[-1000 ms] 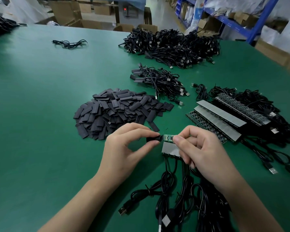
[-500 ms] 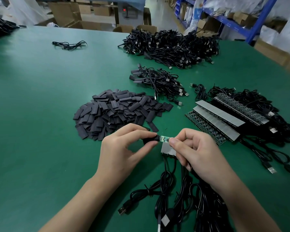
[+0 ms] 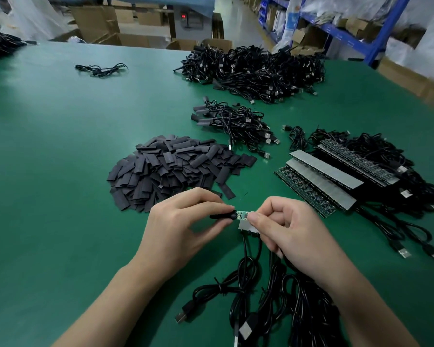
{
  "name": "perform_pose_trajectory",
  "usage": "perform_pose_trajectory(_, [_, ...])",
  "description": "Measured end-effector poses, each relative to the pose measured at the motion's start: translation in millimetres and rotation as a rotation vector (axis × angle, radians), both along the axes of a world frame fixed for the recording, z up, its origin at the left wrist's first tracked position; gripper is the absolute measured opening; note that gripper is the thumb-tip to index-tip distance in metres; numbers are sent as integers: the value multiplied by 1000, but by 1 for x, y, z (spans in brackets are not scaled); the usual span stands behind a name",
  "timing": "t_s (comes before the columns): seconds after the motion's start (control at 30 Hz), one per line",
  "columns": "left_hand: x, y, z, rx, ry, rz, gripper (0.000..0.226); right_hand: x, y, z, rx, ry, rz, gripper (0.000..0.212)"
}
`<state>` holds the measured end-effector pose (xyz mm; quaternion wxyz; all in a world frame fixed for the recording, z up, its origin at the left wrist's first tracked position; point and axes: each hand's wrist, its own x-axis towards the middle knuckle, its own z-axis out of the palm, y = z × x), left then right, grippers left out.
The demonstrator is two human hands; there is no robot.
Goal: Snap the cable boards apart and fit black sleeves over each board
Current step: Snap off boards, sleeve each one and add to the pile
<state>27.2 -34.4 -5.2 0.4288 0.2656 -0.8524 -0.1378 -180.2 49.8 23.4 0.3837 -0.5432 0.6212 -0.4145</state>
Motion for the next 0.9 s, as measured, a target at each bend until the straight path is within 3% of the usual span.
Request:
perform_pose_trajectory(0.43, [2,5,2,188,14,-87,16,-3,0,3,86,-63,21,28])
perform_pose_trajectory(0.9, [0,6,2,234,8,-132,20,-4,2,7,82,-113,-10,30])
